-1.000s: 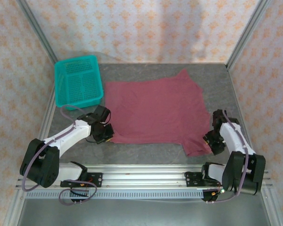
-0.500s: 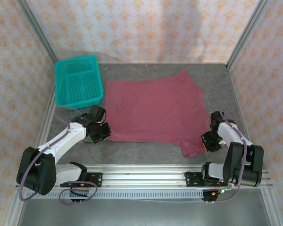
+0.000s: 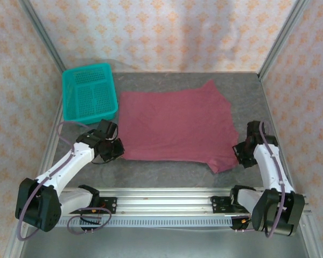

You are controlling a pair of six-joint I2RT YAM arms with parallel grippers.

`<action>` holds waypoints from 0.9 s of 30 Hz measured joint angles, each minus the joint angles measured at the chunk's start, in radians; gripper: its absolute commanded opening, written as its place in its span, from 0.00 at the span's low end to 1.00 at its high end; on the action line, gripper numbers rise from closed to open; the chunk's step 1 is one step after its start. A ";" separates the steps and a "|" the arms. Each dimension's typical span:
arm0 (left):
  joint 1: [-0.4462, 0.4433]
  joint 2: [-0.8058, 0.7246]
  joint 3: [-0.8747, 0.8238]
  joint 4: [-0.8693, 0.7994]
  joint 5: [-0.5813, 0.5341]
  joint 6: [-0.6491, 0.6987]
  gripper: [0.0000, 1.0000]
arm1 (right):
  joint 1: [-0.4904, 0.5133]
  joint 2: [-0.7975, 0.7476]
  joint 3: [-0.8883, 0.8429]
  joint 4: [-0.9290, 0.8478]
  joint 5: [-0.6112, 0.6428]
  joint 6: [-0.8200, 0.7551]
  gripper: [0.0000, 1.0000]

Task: Fold and stack the t-shirts

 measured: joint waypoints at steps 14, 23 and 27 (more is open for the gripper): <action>0.001 0.122 0.117 -0.016 -0.031 0.042 0.00 | 0.001 0.153 0.230 0.019 -0.092 -0.043 0.00; 0.013 0.250 0.260 -0.031 -0.080 0.095 0.00 | 0.006 0.311 0.333 0.077 -0.105 -0.084 0.00; 0.025 0.306 0.322 -0.036 -0.090 0.124 0.00 | 0.013 0.378 0.384 0.093 -0.108 -0.101 0.00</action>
